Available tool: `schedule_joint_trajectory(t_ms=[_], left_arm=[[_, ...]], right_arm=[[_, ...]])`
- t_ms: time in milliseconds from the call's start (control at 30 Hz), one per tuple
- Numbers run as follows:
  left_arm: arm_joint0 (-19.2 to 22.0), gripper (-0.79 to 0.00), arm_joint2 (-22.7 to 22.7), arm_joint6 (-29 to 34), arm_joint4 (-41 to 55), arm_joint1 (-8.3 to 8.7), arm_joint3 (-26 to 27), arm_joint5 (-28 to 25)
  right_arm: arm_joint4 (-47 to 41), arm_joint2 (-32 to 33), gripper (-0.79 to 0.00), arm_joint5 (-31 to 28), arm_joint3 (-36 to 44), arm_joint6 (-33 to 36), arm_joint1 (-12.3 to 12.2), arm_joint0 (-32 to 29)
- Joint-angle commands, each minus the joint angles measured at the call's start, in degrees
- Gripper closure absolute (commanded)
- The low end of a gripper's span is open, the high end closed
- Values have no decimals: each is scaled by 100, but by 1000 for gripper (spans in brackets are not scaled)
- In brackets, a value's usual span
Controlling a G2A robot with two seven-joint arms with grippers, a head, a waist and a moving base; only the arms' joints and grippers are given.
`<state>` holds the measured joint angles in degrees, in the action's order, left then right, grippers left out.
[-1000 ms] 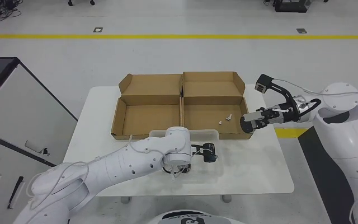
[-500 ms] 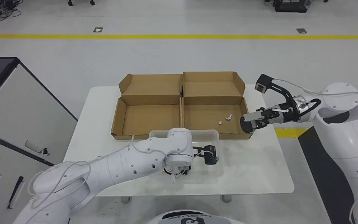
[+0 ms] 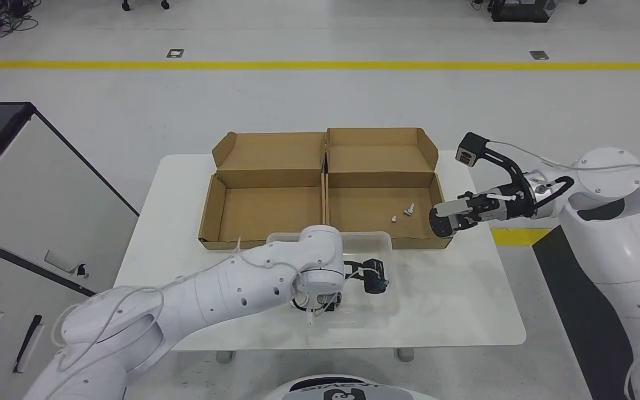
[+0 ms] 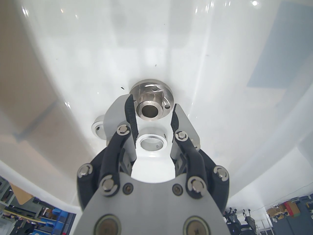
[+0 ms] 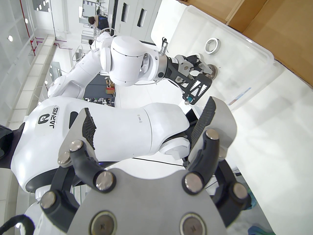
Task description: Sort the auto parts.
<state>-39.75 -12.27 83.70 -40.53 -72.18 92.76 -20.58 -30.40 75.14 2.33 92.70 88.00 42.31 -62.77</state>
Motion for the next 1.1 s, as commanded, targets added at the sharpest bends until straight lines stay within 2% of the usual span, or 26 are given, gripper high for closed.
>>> schedule_joint_trajectory(t_ms=[0, 1067], left_arm=[[16, -339, 14, 1, 25, -8, -21, 1], [4, -382, -22, 26, 55, -148, -325, 26]], right_arm=[[0, 0, -785, 0, 0, 0, 0, 0], [0, 0, -785, 0, 0, 0, 0, 0]])
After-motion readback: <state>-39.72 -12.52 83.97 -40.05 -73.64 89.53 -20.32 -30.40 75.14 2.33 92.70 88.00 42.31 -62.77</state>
